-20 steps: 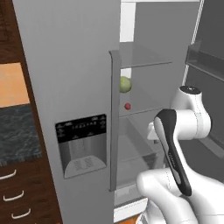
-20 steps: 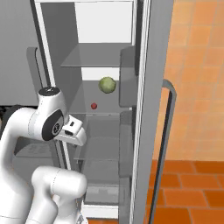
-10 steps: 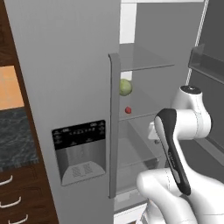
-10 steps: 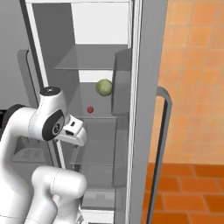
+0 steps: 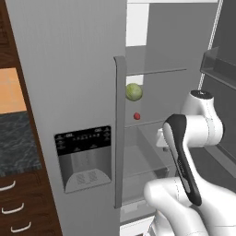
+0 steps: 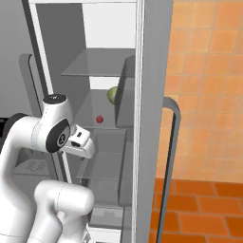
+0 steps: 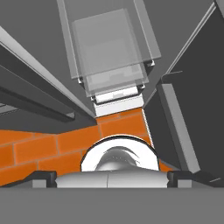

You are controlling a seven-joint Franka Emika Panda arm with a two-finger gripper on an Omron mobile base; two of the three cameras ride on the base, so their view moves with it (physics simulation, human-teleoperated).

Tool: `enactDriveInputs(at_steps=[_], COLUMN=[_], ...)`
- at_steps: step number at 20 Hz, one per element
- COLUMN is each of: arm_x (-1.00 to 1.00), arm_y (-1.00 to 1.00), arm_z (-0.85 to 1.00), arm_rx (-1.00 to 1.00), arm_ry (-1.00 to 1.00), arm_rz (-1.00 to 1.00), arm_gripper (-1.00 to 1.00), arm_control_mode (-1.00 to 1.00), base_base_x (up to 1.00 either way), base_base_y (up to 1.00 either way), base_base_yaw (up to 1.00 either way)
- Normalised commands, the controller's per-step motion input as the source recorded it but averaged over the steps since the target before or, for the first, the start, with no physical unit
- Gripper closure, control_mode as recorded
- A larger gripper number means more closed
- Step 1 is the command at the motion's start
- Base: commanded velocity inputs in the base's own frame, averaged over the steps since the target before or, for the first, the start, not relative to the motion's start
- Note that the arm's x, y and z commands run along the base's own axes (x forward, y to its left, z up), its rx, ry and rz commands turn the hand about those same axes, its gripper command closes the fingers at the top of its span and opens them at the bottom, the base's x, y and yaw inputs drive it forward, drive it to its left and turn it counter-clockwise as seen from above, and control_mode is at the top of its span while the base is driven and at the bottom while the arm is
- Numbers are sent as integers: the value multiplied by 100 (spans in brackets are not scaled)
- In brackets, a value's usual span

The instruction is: Take the strawberry from the fridge and place it on top of the pancake, located on the dining counter.

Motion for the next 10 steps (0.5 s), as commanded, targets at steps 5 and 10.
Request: enactDriveInputs(at_steps=[5,10], arm_x=[0,0], arm_y=[0,0], arm_z=[0,0], arm_rx=[0,0], arm_ry=[0,0], arm_rz=[0,0], arm_gripper=[-100,-100], arm_control_mode=[100,100], base_base_x=[0,2], base_base_y=[-1,0], base_base_yaw=[1,0])
